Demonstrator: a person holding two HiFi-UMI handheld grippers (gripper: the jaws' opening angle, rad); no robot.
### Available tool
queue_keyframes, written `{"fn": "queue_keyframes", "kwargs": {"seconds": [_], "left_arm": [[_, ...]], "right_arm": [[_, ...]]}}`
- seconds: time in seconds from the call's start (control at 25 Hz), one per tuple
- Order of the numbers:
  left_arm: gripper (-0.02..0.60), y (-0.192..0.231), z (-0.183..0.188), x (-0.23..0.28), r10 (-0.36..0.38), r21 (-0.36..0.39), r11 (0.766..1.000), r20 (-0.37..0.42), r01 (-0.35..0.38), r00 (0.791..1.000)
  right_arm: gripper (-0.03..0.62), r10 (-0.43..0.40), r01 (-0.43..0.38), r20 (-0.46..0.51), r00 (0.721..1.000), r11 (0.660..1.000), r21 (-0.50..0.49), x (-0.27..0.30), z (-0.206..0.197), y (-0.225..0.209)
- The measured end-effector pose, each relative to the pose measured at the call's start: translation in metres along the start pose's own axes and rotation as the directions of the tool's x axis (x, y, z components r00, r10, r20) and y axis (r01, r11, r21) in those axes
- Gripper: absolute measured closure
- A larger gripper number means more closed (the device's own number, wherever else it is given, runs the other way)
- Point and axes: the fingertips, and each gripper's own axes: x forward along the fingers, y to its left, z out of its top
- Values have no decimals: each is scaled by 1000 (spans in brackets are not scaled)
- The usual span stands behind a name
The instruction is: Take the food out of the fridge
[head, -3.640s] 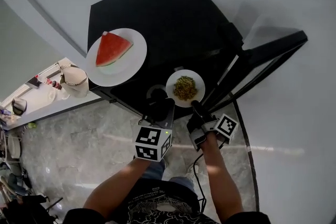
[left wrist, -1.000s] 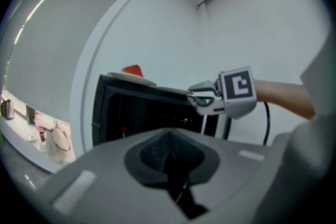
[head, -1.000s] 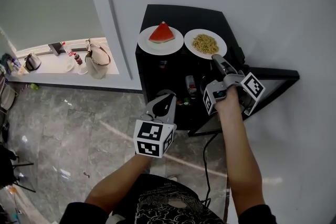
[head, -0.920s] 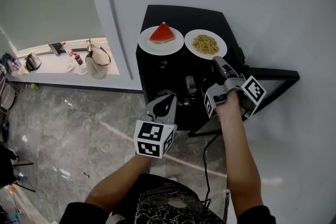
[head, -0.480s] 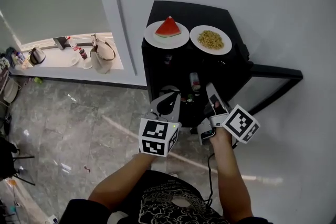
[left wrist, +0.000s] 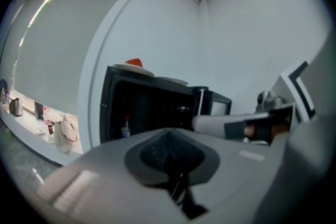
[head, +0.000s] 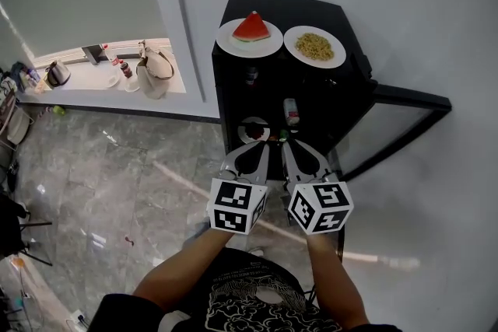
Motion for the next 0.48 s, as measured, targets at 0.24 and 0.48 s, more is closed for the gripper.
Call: {"fn": "queue_keyframes", "kwargs": {"seconds": [0.24, 0.48], "left_arm": [[581, 0, -7, -1, 1, -2, 1000, -12, -1, 1000], [581, 9, -20, 0, 13, -29, 999, -13, -13, 1000]], "right_arm": [[576, 13, -13, -9, 1000, 1000, -13, 2, -4, 5], [576, 73, -70, -17, 997, 991, 110, 10, -26, 5]]}}
